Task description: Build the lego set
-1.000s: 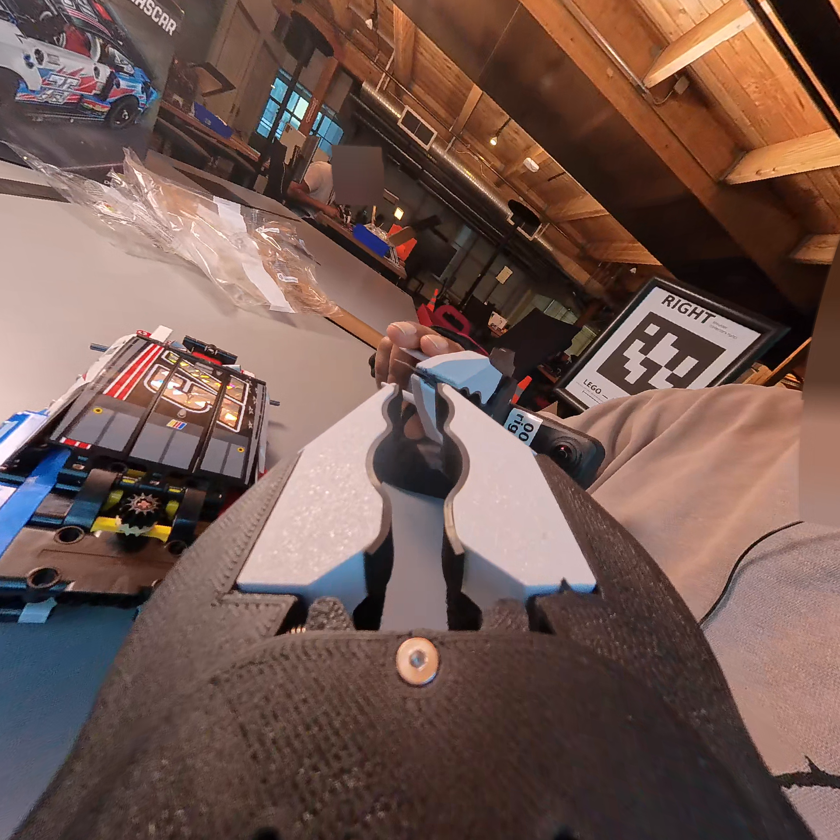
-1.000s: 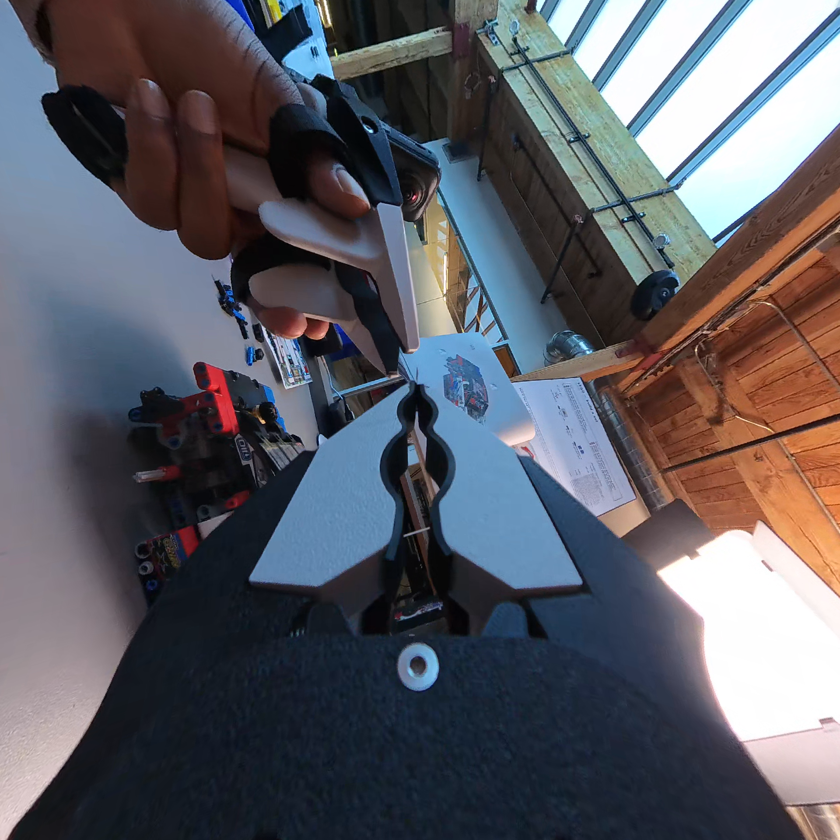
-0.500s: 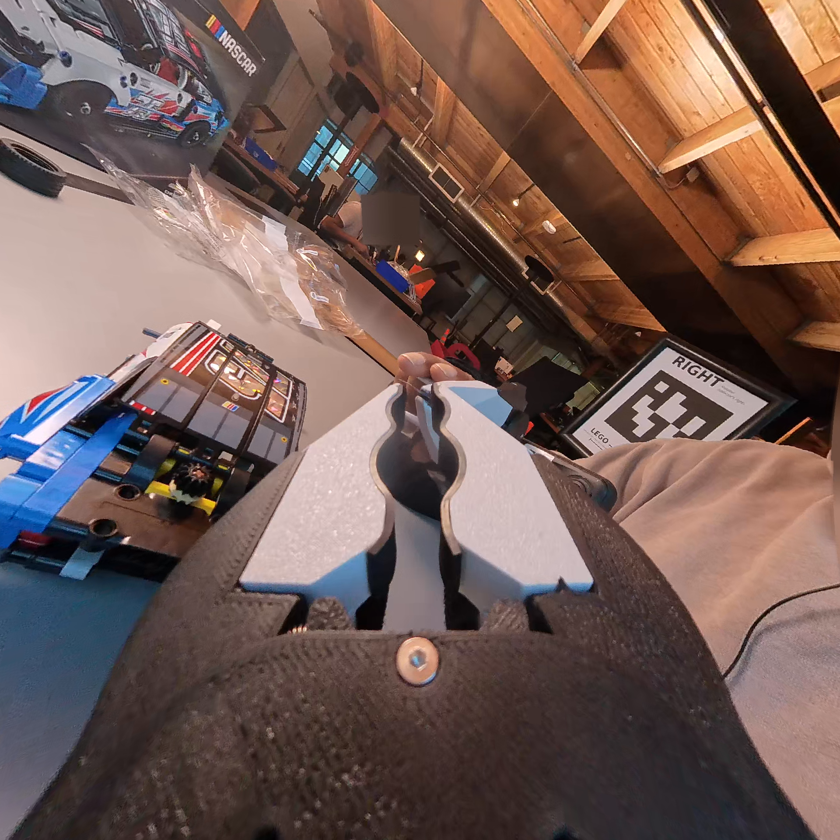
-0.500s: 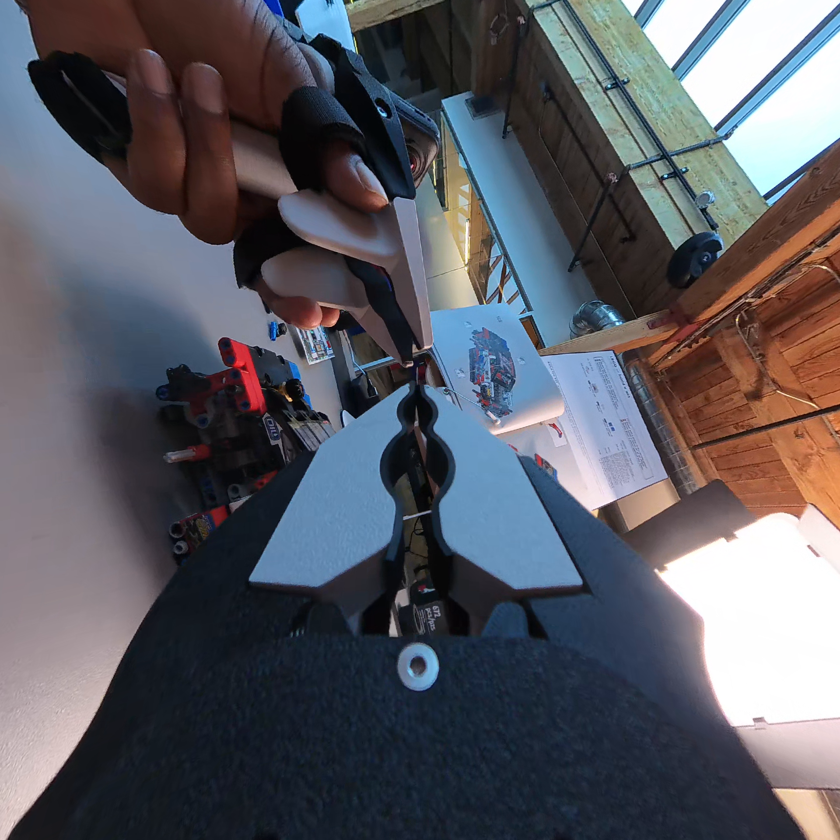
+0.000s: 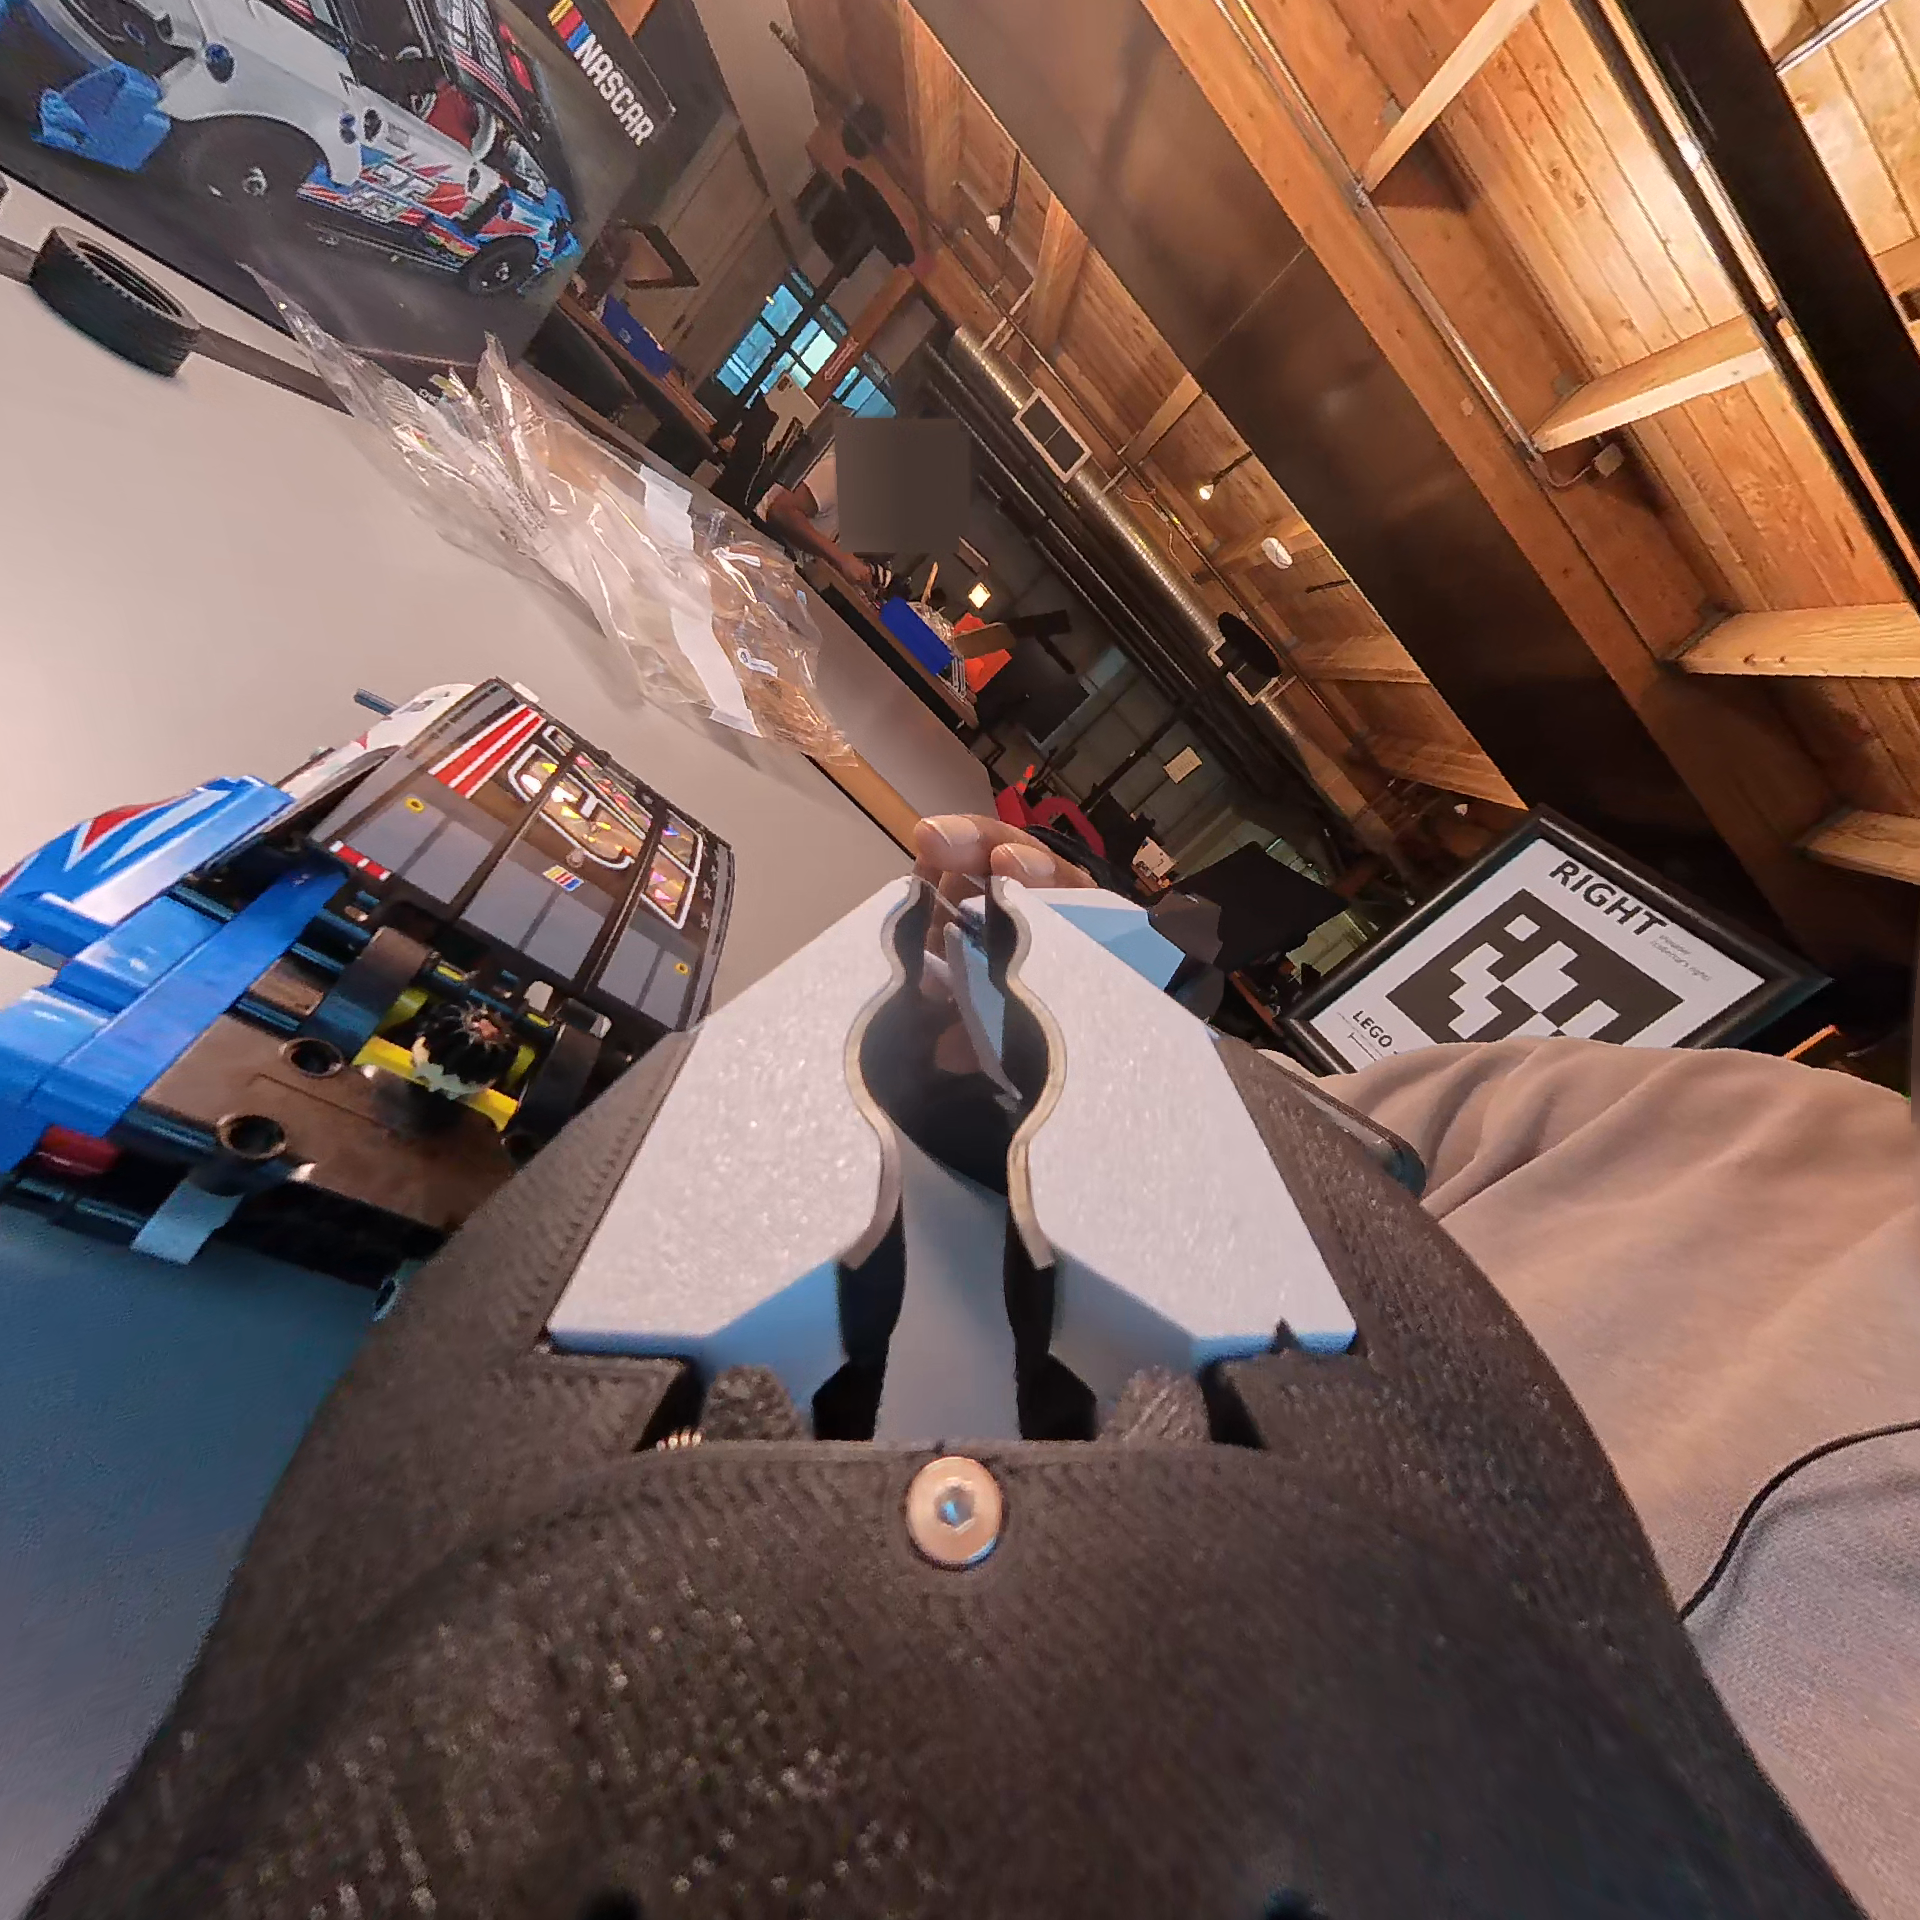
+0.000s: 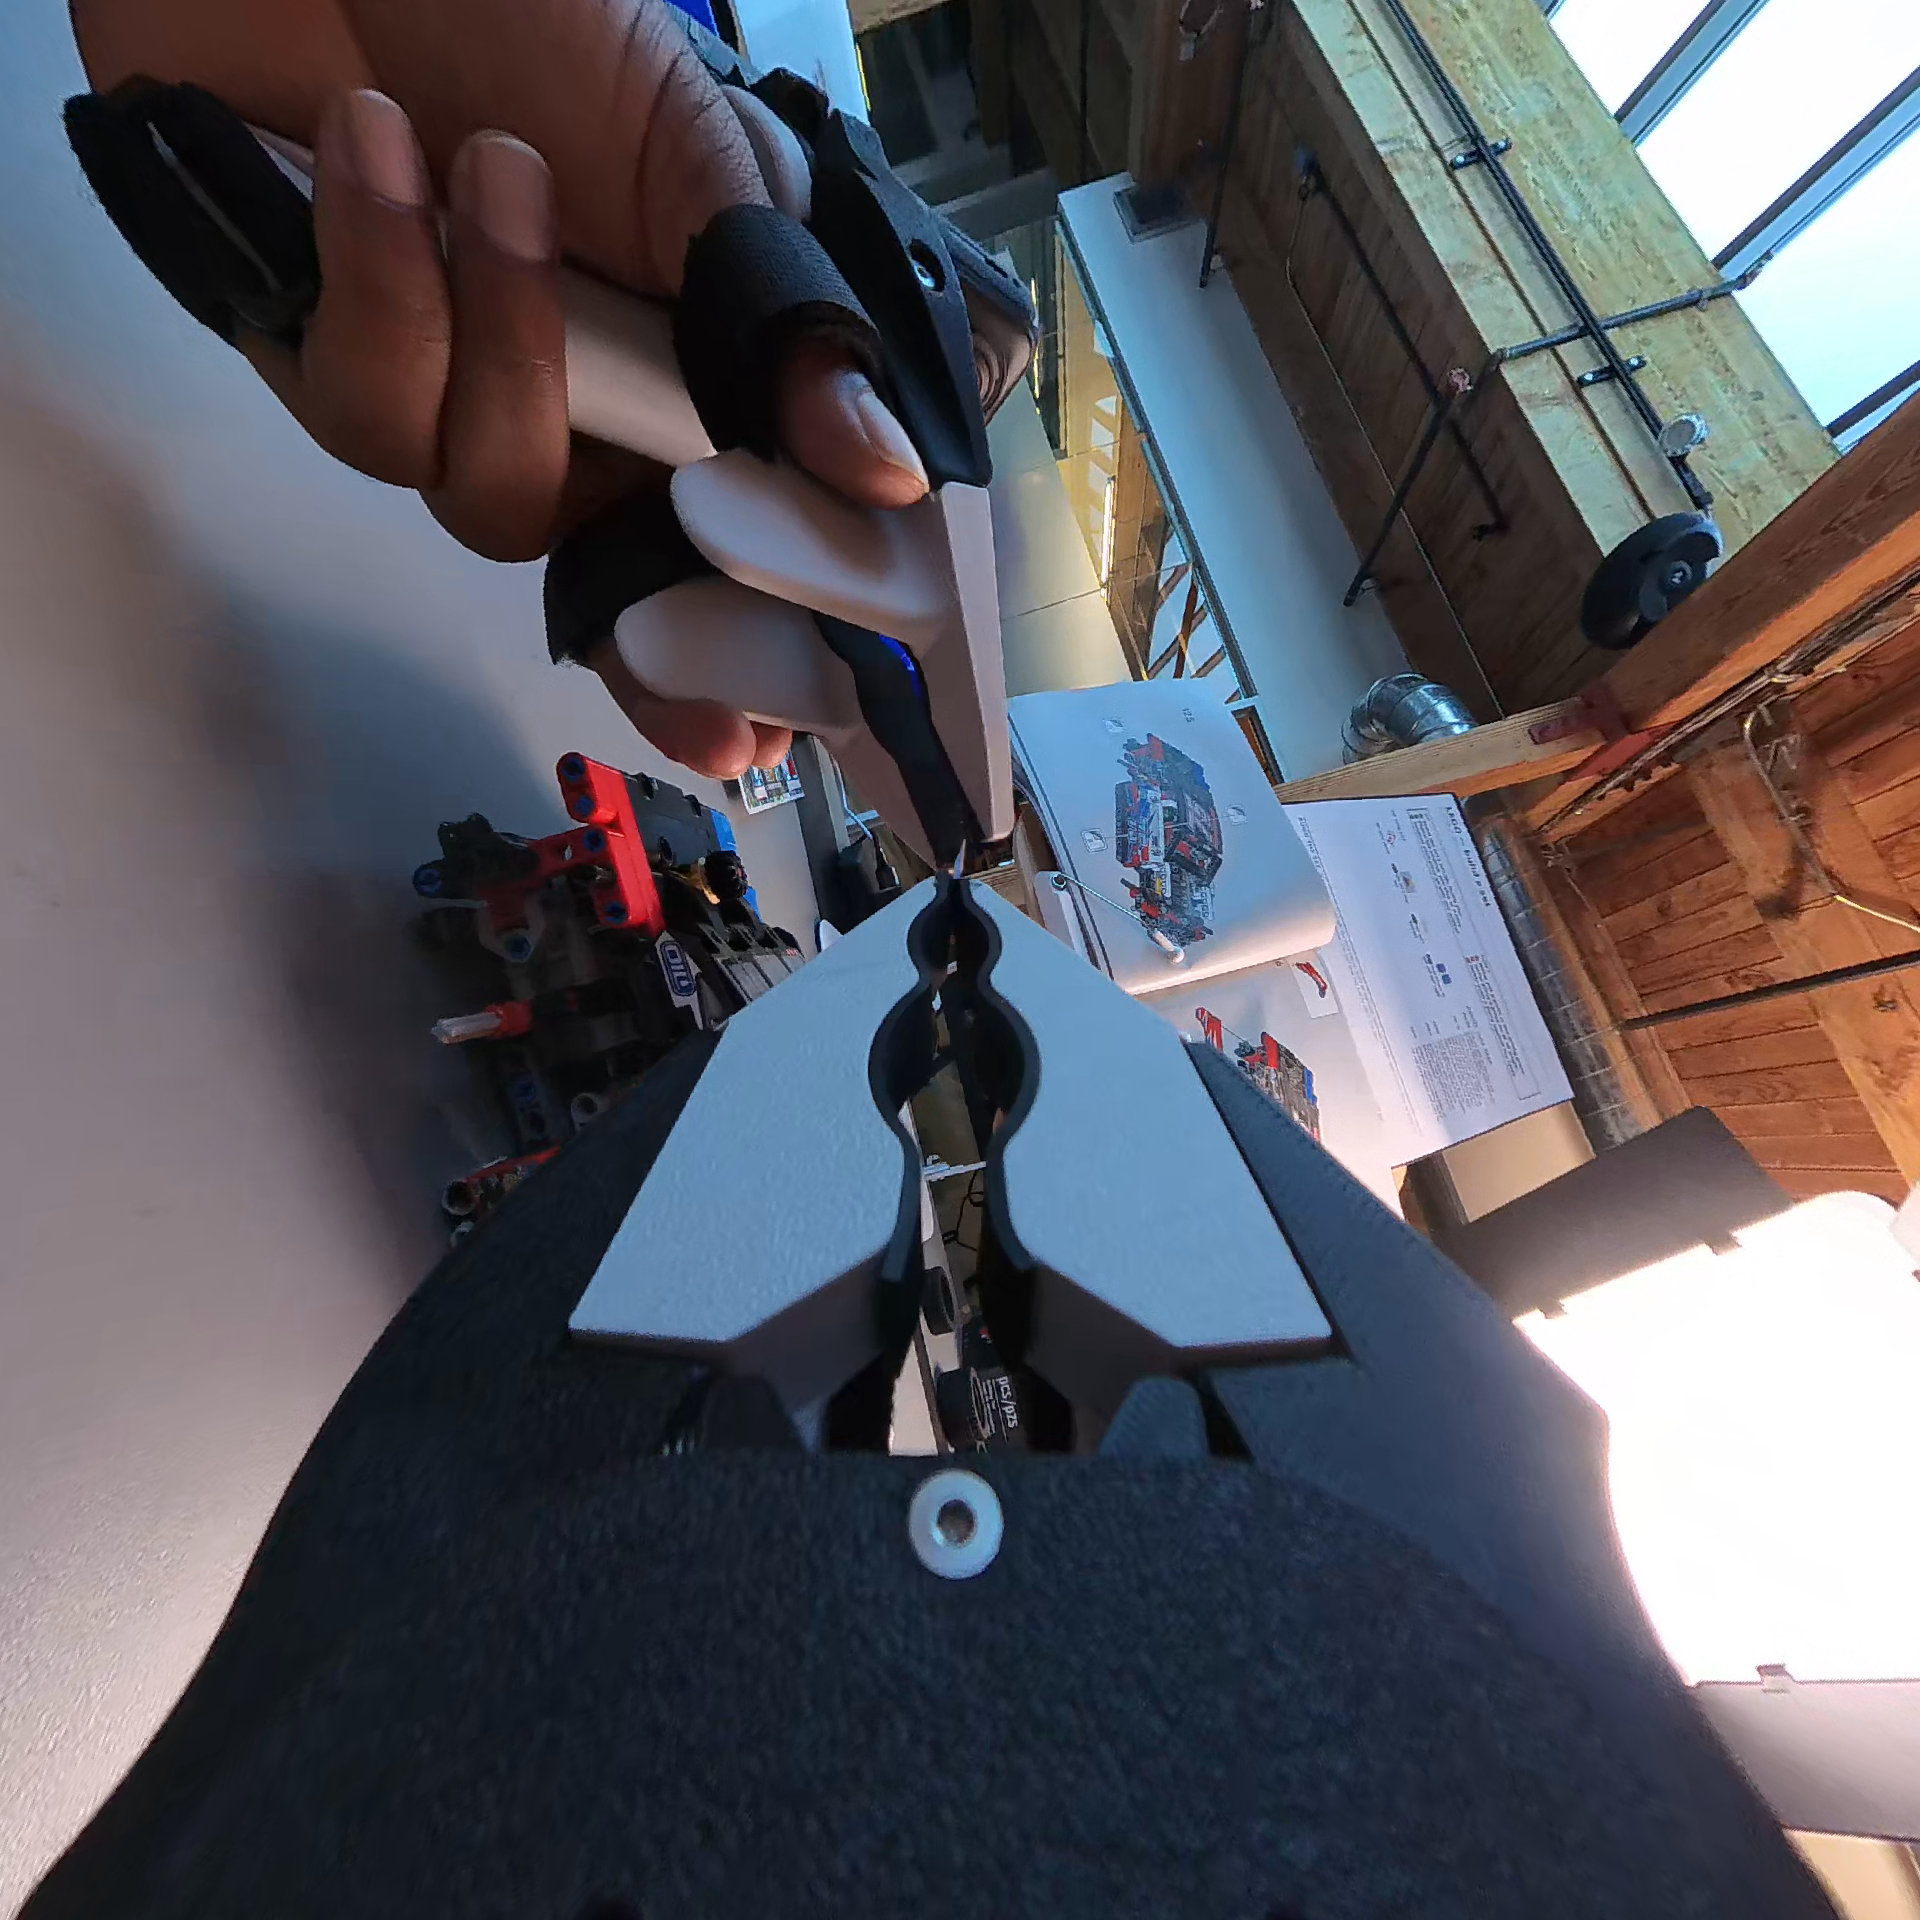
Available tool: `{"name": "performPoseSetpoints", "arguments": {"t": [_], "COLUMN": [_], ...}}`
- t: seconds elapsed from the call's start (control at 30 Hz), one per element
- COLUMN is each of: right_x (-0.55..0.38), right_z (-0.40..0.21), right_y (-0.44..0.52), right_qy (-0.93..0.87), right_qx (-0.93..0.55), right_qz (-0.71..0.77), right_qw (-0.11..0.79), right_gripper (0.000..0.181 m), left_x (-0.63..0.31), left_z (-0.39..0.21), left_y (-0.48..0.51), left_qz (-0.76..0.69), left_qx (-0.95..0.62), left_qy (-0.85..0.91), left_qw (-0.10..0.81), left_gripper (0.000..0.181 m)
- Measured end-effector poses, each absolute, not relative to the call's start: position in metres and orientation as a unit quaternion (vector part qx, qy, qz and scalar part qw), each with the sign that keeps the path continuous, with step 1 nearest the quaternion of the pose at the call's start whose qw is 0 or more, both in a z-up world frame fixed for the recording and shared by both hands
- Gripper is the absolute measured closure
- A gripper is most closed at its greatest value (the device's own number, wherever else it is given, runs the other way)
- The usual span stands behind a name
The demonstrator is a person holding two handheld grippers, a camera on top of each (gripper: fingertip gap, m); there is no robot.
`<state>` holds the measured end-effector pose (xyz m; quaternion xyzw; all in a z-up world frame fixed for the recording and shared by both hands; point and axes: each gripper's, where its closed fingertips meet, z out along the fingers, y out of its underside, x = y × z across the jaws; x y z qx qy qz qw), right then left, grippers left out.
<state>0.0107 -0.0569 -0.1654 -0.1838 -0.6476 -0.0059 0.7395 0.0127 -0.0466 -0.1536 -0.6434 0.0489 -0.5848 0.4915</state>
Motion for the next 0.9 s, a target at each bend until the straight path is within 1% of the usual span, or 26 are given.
{"name": "performPoseSetpoints", "arguments": {"t": [0.47,0.73,0.77,0.83,0.9], "right_x": [0.0097,0.0106,0.0111,0.0116,0.0116], "right_z": [-0.1695,-0.1682,-0.1671,-0.1664,-0.1662], "right_y": [-0.0586,-0.0556,-0.0547,-0.0538,-0.0537], "right_qy": [-0.654,-0.649,-0.647,-0.645,-0.645], "right_qx": [-0.182,-0.187,-0.189,-0.19,-0.187], "right_qz": [-0.007,-0.008,-0.009,-0.01,-0.013], "right_qw": [0.734,0.737,0.739,0.74,0.741], "right_gripper": [0.181,0.181,0.181,0.181,0.181], "left_x": [0.0134,0.0118,0.0112,0.0103,0.0097], "left_z": [-0.1561,-0.1573,-0.157,-0.1552,-0.1551], "left_y": [-0.0463,-0.0448,-0.0446,-0.0446,-0.044], "left_qz": [-0.586,-0.587,-0.588,-0.594,-0.597], "left_qx": [-0.646,-0.644,-0.643,-0.638,-0.637], "left_qy": [0.042,0.035,0.033,0.028,0.023], "left_qw": [0.488,0.489,0.49,0.488,0.486], "left_gripper": [0.181,0.181,0.181,0.173,0.171]}}
